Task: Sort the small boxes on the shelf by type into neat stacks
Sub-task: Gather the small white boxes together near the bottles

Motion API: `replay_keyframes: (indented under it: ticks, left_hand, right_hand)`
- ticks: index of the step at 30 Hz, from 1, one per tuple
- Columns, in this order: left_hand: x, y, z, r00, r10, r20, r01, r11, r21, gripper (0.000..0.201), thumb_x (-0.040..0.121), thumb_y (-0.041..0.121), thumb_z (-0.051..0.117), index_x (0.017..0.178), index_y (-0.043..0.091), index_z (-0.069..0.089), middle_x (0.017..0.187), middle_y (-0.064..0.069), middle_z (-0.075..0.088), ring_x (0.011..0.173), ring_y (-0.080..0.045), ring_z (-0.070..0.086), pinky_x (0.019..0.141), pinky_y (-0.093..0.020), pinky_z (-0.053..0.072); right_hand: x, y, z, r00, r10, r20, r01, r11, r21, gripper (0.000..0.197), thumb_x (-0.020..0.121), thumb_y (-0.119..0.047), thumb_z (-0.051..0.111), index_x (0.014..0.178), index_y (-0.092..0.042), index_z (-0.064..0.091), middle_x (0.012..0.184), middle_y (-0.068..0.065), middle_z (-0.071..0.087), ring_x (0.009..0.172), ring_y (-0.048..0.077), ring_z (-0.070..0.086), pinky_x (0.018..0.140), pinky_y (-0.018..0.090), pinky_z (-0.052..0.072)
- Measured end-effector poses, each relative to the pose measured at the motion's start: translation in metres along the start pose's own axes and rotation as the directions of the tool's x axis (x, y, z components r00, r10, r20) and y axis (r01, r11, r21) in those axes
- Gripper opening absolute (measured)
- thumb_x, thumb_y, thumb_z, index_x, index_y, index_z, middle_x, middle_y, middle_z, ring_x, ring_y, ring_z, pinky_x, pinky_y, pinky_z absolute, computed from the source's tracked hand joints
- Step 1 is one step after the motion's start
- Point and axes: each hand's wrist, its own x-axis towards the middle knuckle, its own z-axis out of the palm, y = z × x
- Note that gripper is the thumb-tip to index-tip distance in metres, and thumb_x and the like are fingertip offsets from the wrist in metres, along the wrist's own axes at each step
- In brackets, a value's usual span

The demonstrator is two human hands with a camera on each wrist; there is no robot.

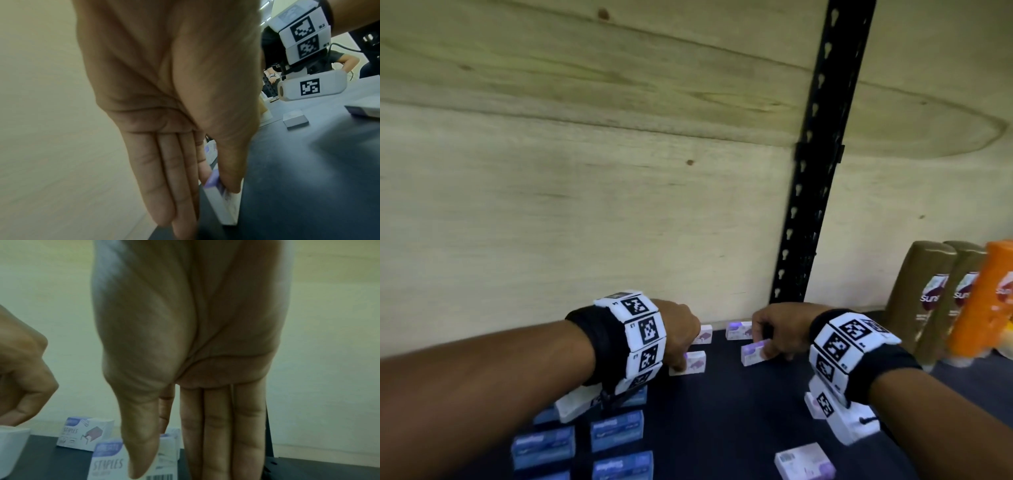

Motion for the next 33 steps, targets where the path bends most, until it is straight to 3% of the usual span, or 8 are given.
replay_keyframes:
  ticks: [5, 10, 14, 16, 19, 24, 28, 33]
  left_hand:
    - [0.002, -0.002, 0.002, 0.999, -0.026, 0.038, 0.027, 0.999, -0.031, 0.036, 0.094, 0.039, 0.059, 0.109, 0.008, 0.065, 0.107, -0.008, 0.067, 0.080, -0.021, 0.056, 0.068, -0.027, 0.042]
    - [0.006, -0.002, 0.002, 0.998, -0.036, 0.048, 0.038, 0.999, -0.037, 0.037, 0.093, 0.042, 0.059, 0.113, 0.011, 0.065, 0.111, -0.006, 0.067, 0.084, -0.020, 0.056, 0.068, -0.027, 0.041]
    - [0.009, -0.002, 0.001, 0.999, -0.017, 0.050, 0.018, 0.999, -0.029, 0.037, 0.093, 0.043, 0.060, 0.112, 0.011, 0.066, 0.103, -0.005, 0.068, 0.078, -0.018, 0.053, 0.053, -0.022, 0.034]
    - [0.009, 0.000, -0.001, 0.998, -0.008, 0.060, 0.010, 1.000, -0.025, 0.038, 0.094, 0.042, 0.059, 0.113, 0.010, 0.065, 0.095, -0.002, 0.061, 0.077, -0.018, 0.051, 0.050, -0.023, 0.031]
    - [0.008, 0.002, -0.005, 0.998, 0.001, 0.064, 0.001, 1.000, -0.029, 0.037, 0.095, 0.039, 0.058, 0.114, 0.008, 0.064, 0.091, -0.001, 0.056, 0.076, -0.018, 0.049, 0.048, -0.024, 0.029]
    - [0.003, 0.004, -0.009, 0.997, 0.001, 0.074, 0.001, 1.000, -0.026, 0.035, 0.096, 0.037, 0.057, 0.117, 0.009, 0.061, 0.094, -0.002, 0.055, 0.072, -0.018, 0.048, 0.048, -0.024, 0.028]
    - [-0.001, 0.005, -0.011, 0.998, 0.008, 0.062, -0.004, 0.997, -0.078, 0.032, 0.097, 0.035, 0.056, 0.118, 0.010, 0.058, 0.100, -0.003, 0.063, 0.052, -0.007, 0.044, 0.048, -0.023, 0.031]
    - [-0.002, 0.006, -0.012, 0.998, -0.003, 0.066, 0.007, 0.998, -0.067, 0.034, 0.097, 0.034, 0.055, 0.118, 0.008, 0.060, 0.098, -0.004, 0.063, 0.050, -0.008, 0.043, 0.048, -0.023, 0.031]
  right_hand:
    - [0.004, -0.007, -0.001, 0.999, 0.000, 0.036, 0.002, 0.999, -0.054, 0.019, 0.091, -0.021, 0.069, 0.103, -0.023, 0.055, 0.101, -0.007, 0.058, 0.058, 0.000, 0.046, 0.057, 0.015, 0.040]
    - [0.003, -0.011, -0.003, 0.997, 0.027, 0.066, -0.024, 0.998, -0.057, 0.028, 0.089, -0.025, 0.072, 0.113, -0.020, 0.060, 0.113, -0.002, 0.063, 0.066, 0.007, 0.053, 0.061, 0.017, 0.044]
    - [0.003, -0.003, -0.002, 0.993, 0.048, 0.106, -0.049, 0.999, 0.004, 0.021, 0.081, -0.032, 0.079, 0.095, -0.027, 0.064, 0.094, -0.005, 0.069, 0.070, 0.011, 0.064, 0.077, 0.028, 0.055]
    - [0.001, 0.002, -0.002, 0.992, 0.052, 0.114, -0.057, 0.997, 0.041, 0.022, 0.077, -0.030, 0.082, 0.090, -0.028, 0.063, 0.085, -0.008, 0.068, 0.074, 0.014, 0.066, 0.076, 0.029, 0.055]
    - [-0.003, 0.004, 0.000, 0.993, 0.058, 0.105, -0.067, 0.994, 0.088, 0.033, 0.076, -0.023, 0.083, 0.101, -0.027, 0.062, 0.080, -0.011, 0.064, 0.078, 0.014, 0.065, 0.071, 0.025, 0.052]
    - [-0.003, 0.004, 0.002, 0.993, 0.065, 0.099, -0.072, 0.995, 0.065, 0.055, 0.076, -0.022, 0.084, 0.125, -0.032, 0.062, 0.088, -0.011, 0.063, 0.095, 0.016, 0.069, 0.084, 0.026, 0.054]
    - [0.000, 0.004, 0.002, 0.993, 0.043, 0.106, -0.045, 0.999, 0.020, 0.030, 0.074, -0.021, 0.085, 0.096, -0.031, 0.067, 0.082, -0.013, 0.063, 0.090, 0.016, 0.068, 0.079, 0.026, 0.054]
    - [0.000, 0.003, 0.003, 0.997, 0.054, 0.056, -0.053, 0.998, -0.017, 0.035, 0.067, -0.023, 0.089, 0.083, -0.026, 0.058, 0.081, -0.008, 0.061, 0.075, 0.013, 0.059, 0.063, 0.023, 0.047]
